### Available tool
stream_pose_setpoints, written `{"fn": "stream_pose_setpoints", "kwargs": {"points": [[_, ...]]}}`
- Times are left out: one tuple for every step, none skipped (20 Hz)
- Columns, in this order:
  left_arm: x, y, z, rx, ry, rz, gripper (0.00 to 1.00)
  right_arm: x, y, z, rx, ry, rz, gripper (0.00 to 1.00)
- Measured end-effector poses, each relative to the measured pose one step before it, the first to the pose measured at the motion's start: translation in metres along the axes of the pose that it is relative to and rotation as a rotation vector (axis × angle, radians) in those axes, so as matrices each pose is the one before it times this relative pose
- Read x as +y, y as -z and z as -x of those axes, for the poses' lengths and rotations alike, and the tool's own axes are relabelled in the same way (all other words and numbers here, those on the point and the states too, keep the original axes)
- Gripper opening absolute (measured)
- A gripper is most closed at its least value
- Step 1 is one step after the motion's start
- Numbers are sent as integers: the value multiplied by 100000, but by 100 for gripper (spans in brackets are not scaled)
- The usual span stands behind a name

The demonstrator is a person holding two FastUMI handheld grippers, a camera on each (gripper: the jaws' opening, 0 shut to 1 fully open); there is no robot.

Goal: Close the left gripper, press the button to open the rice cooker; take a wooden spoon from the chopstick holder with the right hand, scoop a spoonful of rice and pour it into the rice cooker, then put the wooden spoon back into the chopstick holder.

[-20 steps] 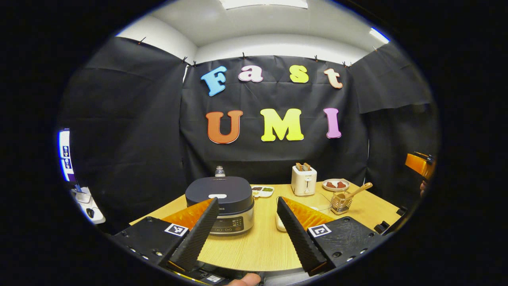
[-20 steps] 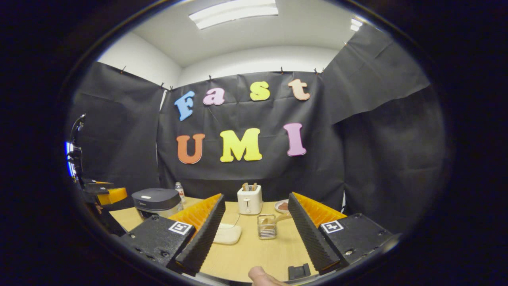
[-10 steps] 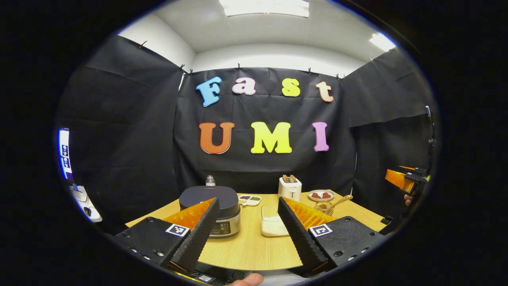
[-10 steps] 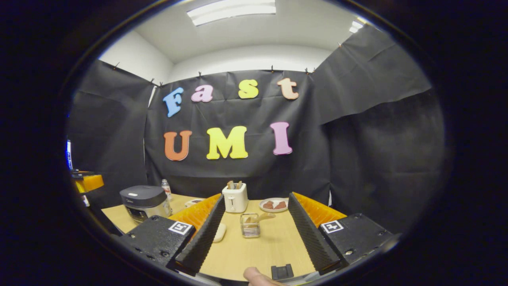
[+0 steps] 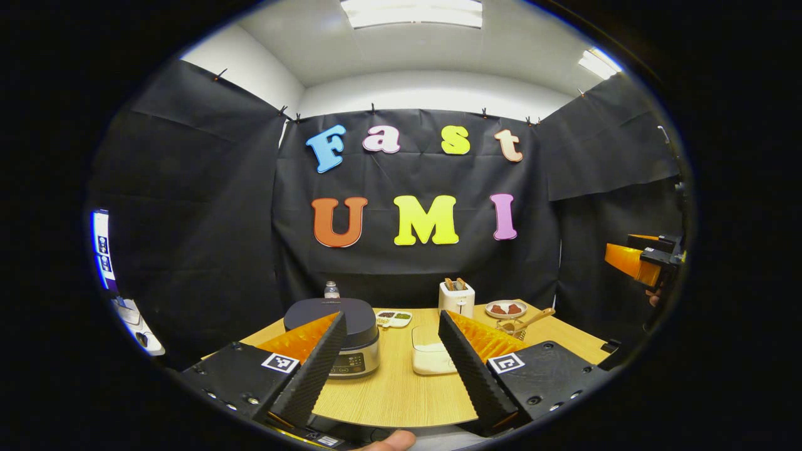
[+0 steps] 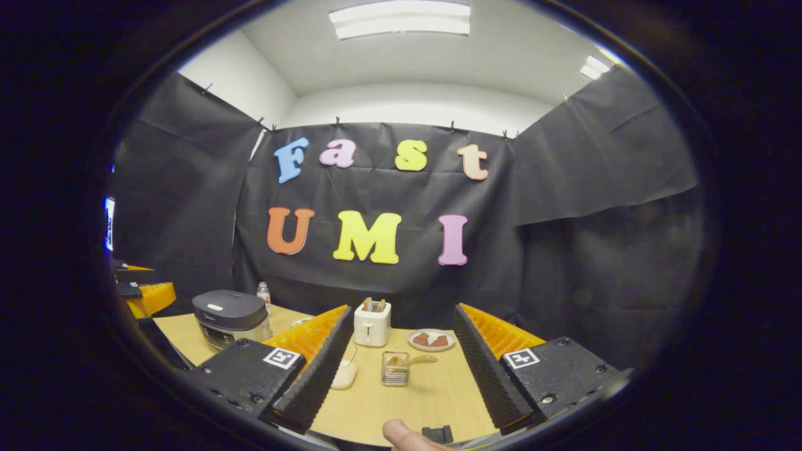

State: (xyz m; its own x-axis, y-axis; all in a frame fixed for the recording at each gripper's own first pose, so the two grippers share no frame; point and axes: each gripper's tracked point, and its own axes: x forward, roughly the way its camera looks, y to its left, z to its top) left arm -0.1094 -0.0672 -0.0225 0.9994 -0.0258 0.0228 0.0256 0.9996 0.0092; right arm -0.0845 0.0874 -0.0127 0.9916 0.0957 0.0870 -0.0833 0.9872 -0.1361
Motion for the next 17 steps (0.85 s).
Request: {"fn": "stream_pose_setpoints", "kwargs": {"points": [[214,7,-27,-225,-959,-335,94,-89,440,-246,226,772,399,100],[67,-245,-21,-881,-611,-233,94,-278,422,-230,659,1214,744,100],[-27,-268,-10,-991,-157,474,94,-212,265,-80,522,1173,546,100],[-105,-276,92,-939,493,800,94,-303,203,-64,240,1215,522,100],[-43,-71,-59,-544,362,754,94,-250,229,-120,288,1223,318,100],[220,-175,36,-357,-417,566,94,-225,120,-18,294,786,-139,100],[196,-60,65,-352,-366,473,94,-63,174,63,400,165,-459,100],[-140,-80,-32,-12,290,26,94,-11,123,-19,403,-70,-440,100],[6,-102,249,-402,533,-177,94,-17,121,-9,120,-49,-147,100],[-198,-31,47,-218,772,-154,94,-32,19,79,39,-10,22,100],[-382,-60,69,-69,936,-555,94,-75,97,94,-62,-332,28,100],[-263,-70,-68,-227,701,-878,94,85,-70,73,-6,-577,44,100],[-63,-209,133,-426,257,-646,94,5,93,127,-36,-389,-33,100],[-203,-52,-110,-93,417,-482,94,-18,39,28,-71,-70,-61,100],[-273,227,68,21,517,-368,94,-178,-11,33,-101,113,-92,100],[-167,71,-12,366,340,-334,94,-204,95,-5,73,287,-80,100],[-97,-26,-7,246,93,-314,94,-195,165,-78,194,495,-266,100]]}}
